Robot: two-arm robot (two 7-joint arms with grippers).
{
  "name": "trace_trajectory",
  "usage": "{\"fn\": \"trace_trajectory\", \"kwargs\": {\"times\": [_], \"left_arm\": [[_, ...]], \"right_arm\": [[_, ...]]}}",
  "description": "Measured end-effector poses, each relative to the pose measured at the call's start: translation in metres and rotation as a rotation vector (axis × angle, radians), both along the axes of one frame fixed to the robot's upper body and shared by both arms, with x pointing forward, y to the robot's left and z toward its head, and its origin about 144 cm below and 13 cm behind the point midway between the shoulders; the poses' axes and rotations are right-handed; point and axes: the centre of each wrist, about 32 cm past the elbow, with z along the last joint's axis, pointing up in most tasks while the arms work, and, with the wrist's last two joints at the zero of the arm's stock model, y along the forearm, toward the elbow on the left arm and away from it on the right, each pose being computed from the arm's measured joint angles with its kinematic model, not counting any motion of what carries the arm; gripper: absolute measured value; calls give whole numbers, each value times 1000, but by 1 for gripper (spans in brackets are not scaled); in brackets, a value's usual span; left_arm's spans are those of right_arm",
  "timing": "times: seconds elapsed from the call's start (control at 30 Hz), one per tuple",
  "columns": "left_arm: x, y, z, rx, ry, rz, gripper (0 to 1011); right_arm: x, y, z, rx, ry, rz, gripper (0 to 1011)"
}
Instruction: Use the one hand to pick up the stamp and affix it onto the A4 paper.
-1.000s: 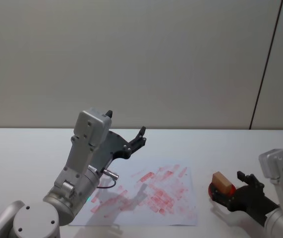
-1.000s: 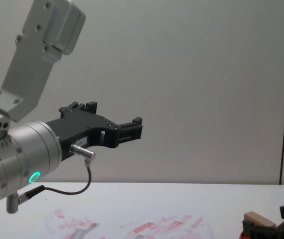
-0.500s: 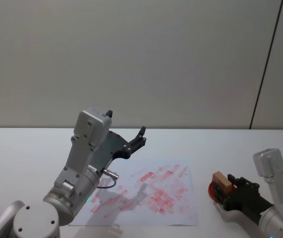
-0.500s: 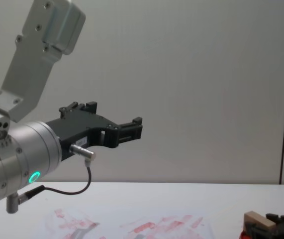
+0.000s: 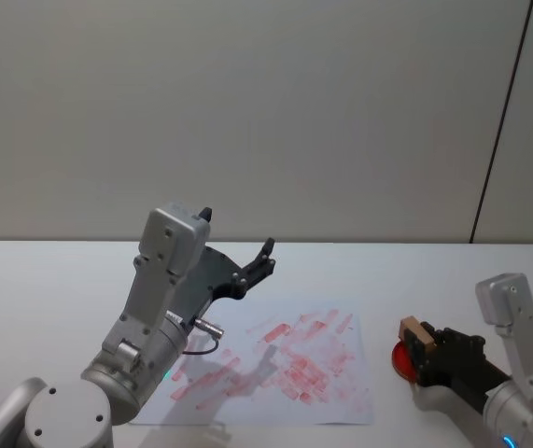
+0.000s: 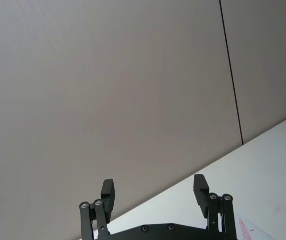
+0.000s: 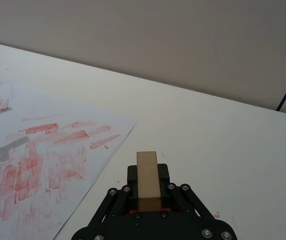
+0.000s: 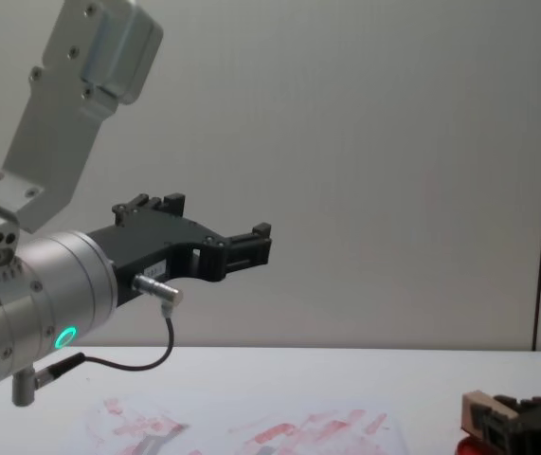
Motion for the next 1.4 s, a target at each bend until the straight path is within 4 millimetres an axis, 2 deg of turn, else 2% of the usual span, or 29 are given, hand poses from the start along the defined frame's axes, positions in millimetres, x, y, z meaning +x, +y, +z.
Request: {"fn": "trace_trajectory", "kwargs": {"times": [0.37, 0.73, 1.07, 1.4], "left_arm": [[0, 0, 0, 0, 0, 0, 1002], [0, 0, 0, 0, 0, 0, 1003], [0, 0, 0, 0, 0, 0, 1002], [0, 0, 0, 0, 0, 0, 1002]], "right_arm": [[0, 9, 12, 29, -65, 59, 216], [0, 32, 19, 45, -105, 136, 216], [6, 49, 10, 25, -92, 151, 216], [14, 55, 0, -8, -60, 145, 216]]}}
